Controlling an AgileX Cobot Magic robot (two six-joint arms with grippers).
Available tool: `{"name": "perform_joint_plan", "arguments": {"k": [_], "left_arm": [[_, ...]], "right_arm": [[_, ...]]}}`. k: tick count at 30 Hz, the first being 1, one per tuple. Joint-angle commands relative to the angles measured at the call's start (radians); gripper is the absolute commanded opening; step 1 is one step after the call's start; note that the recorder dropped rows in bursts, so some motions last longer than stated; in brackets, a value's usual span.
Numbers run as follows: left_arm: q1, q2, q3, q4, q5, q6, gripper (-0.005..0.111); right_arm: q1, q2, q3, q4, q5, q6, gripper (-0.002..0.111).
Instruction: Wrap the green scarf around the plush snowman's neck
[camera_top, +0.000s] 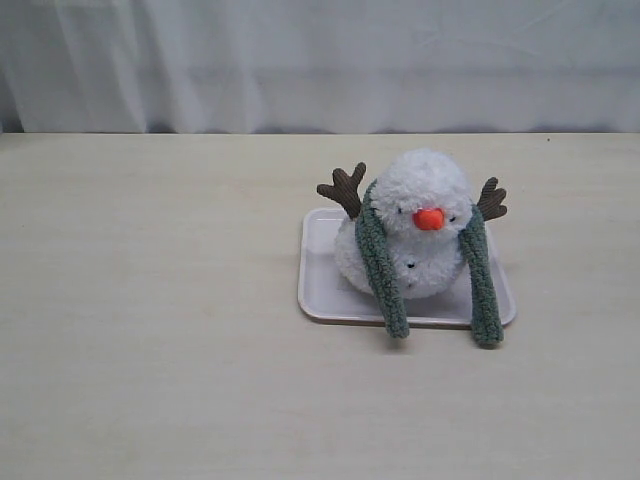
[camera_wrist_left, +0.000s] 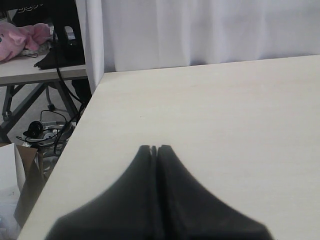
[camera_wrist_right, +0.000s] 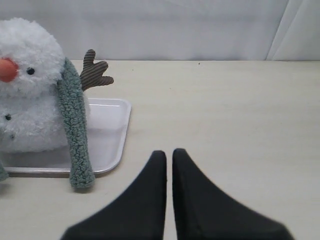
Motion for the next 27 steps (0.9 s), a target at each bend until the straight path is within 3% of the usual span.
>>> {"name": "perform_joint_plan", "arguments": {"k": [1, 27], "left_arm": [[-0.003, -0.002, 0.003, -0.003, -0.009, -0.002, 0.000], [-0.003, -0.002, 0.003, -0.003, -0.009, -0.002, 0.000]], "right_arm": [[-0.009, -0.004, 0.002, 0.002, 0.003, 0.002, 0.004], [-0.009, -0.004, 0.002, 0.059, 0.009, 0.022, 0.004]]}}
